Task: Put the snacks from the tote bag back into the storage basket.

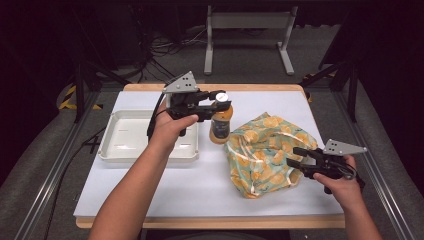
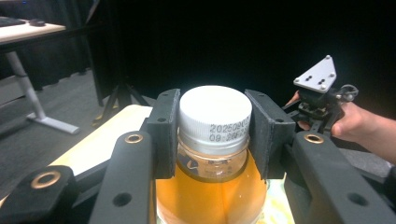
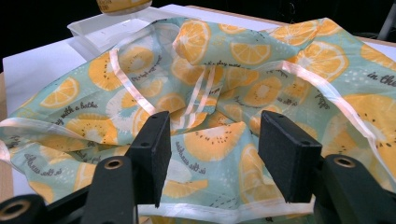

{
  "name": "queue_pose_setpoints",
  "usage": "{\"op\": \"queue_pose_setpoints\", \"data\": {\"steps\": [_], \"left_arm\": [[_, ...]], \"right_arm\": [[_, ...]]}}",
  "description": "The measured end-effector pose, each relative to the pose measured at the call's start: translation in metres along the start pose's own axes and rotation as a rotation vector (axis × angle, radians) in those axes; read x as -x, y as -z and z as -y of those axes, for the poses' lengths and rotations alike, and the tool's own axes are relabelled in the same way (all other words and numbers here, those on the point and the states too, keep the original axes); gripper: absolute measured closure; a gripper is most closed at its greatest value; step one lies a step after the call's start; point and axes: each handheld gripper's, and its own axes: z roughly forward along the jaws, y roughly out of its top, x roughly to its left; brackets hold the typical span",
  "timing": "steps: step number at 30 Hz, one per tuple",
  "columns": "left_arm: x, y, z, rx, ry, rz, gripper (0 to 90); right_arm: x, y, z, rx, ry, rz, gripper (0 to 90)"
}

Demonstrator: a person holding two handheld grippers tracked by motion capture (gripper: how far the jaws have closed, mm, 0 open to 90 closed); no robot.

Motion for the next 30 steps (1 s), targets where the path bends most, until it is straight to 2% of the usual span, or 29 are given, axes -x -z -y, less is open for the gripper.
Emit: {"op": "queue_pose_setpoints", "data": {"steps": [11,30], "left_arm": [[-0.019,0.032,0.012,-0.002,0.015,-0.064,58.1],[-0.04,0.061,0.028,0.002,0.046,-0.087,58.1]], "right_arm": [[-0.001,-0.002,0.0,-0.01,0.006,0.0,45.1],[-0.002,-0.003,0.001,-0.013,0.011,0.007,45.1]]}}
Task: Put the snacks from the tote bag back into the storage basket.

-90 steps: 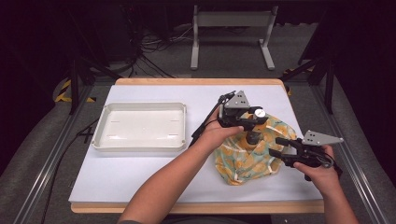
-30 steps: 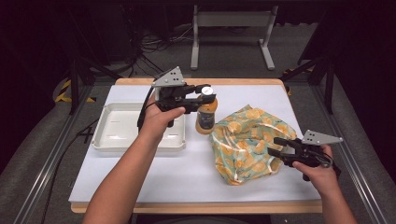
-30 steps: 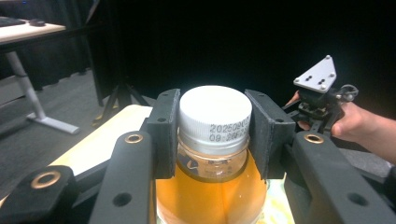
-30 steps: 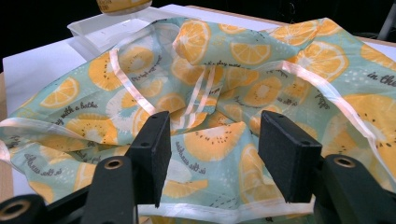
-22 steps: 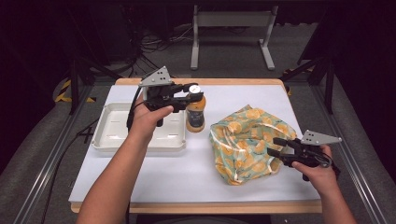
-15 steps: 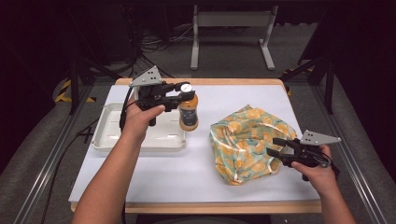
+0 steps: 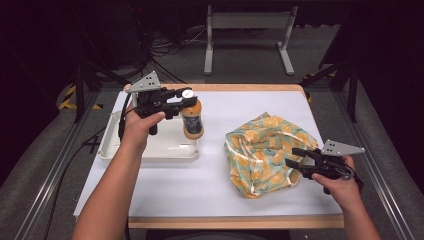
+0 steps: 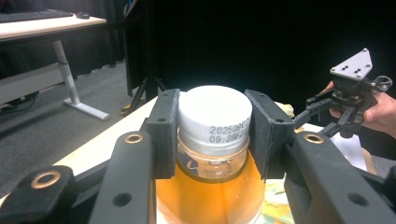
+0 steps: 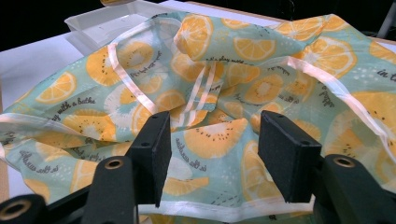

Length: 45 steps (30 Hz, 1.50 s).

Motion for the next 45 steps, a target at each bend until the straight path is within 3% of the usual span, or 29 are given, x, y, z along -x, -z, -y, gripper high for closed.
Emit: {"op": "queue_pose_setpoints", "data": {"steps": [13,20,30,45], "left_arm": [[-0.016,0.021,0.011,-0.02,-0.005,-0.022,58.1],[-0.022,0.03,0.021,-0.013,-0.028,0.008,58.1],[-0.022,0.026,0.037,-0.041,-0.04,0.027,58.1],[-0.018,0.019,0.055,-0.135,-0.056,0.05,58.1]], "right_arm": [[0.0,-0.001,0.0,-0.006,0.001,0.001,45.1],[-0.001,-0.002,0.0,-0.007,0.002,-0.001,45.1],[-0.001,-0.004,0.0,-0.012,0.002,-0.003,45.1],[-0.001,-0.004,0.001,-0.016,0.003,-0.007,45.1]]}}
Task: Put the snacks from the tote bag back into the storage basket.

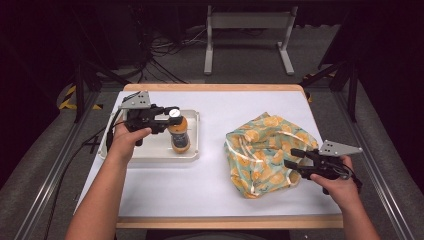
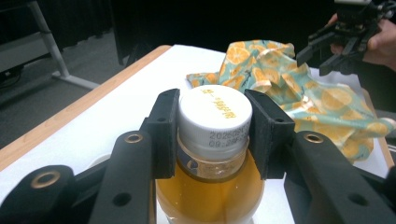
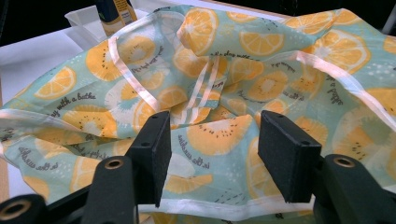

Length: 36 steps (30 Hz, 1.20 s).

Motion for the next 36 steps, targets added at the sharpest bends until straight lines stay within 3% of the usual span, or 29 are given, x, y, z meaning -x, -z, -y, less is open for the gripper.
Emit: {"op": "queue_pose_setpoints", "data": {"steps": [15,25,36], "left_arm": [[0.003,-0.007,0.012,-0.032,0.022,-0.001,58.0],[0.005,-0.01,0.013,-0.059,0.016,-0.013,57.9],[0.008,-0.014,0.014,-0.097,0.001,0.001,57.9]], "right_arm": [[0.0,0.0,0.0,-0.001,0.001,-0.001,44.9],[0.001,0.0,0.0,0.001,-0.002,-0.002,44.6],[0.001,0.0,0.0,0.001,-0.002,-0.002,44.6]]}}
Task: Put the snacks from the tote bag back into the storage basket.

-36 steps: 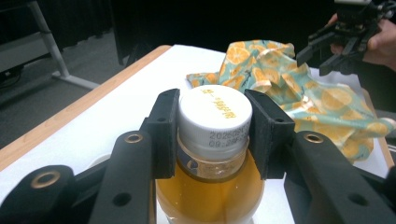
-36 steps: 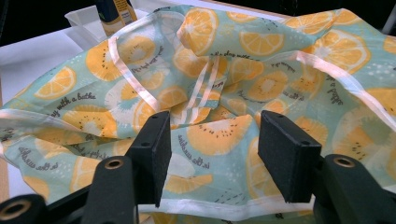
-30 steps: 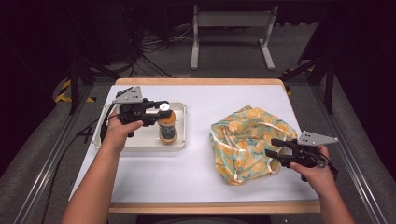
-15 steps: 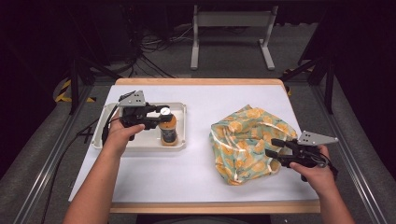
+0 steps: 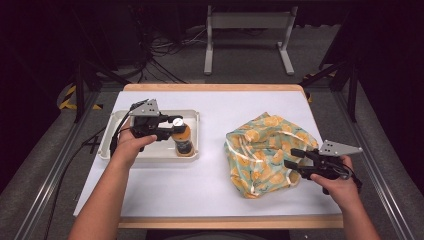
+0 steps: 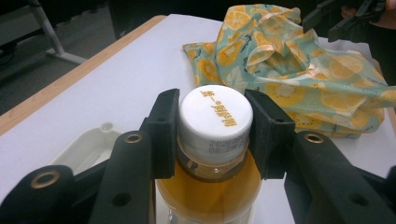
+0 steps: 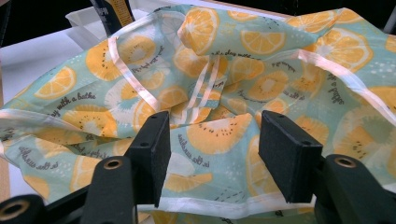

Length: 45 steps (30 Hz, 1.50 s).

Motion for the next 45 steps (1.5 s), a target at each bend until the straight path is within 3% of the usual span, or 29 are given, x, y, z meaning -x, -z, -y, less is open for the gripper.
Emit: {"op": "queue_pose_setpoints", "data": {"steps": [7,12,21,26,30,37,40,45], "left_arm": [[0.002,0.0,0.0,-0.003,-0.012,0.014,57.8],[0.001,0.002,0.005,0.034,0.009,0.027,56.8],[0.003,0.002,0.004,0.05,-0.001,0.018,44.4],[0.007,0.005,0.0,0.092,0.045,0.02,37.4],[0.011,0.013,-0.004,0.108,0.04,-0.019,34.1],[0.021,0.031,-0.007,0.118,0.092,-0.063,32.3],[0.025,0.038,-0.005,0.115,0.085,-0.082,30.0],[0.036,0.057,0.007,0.131,0.117,-0.125,28.6]], "right_arm": [[0.0,-0.001,0.0,-0.002,0.0,-0.001,44.5],[0.0,0.0,0.0,-0.001,-0.001,0.0,44.3],[-0.001,-0.001,0.0,-0.003,-0.002,-0.001,44.0],[0.0,-0.001,0.0,0.001,-0.002,0.001,43.4],[0.0,0.0,0.0,0.01,-0.001,0.007,42.8],[-0.001,0.001,-0.002,0.02,0.01,0.015,42.3],[-0.002,0.002,-0.003,0.022,0.019,0.017,42.4],[-0.003,0.002,-0.004,0.025,0.026,0.02,42.3]]}}
